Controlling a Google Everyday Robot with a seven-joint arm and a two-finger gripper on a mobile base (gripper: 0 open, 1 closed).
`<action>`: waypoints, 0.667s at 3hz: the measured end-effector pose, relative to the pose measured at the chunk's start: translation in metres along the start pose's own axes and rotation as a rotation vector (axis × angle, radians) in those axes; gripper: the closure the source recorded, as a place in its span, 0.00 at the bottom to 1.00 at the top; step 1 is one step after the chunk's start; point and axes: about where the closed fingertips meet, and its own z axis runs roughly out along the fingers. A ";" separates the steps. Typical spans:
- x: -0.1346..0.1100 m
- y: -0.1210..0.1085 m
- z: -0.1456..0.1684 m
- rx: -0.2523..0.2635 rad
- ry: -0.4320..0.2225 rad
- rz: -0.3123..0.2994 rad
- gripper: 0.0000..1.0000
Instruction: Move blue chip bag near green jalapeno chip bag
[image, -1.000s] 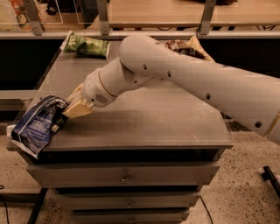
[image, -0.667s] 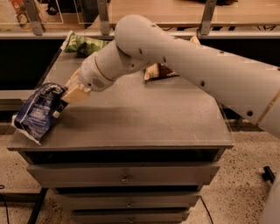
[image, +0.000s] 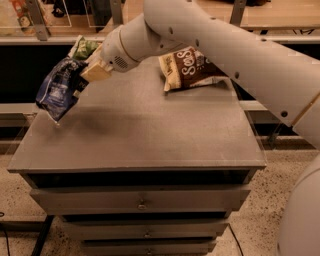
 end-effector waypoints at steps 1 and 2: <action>0.008 -0.049 -0.027 0.118 -0.024 0.028 1.00; 0.025 -0.090 -0.045 0.185 -0.042 0.058 1.00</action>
Offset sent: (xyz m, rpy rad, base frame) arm 0.1322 -0.1018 0.0357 0.1285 -0.0838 -0.2623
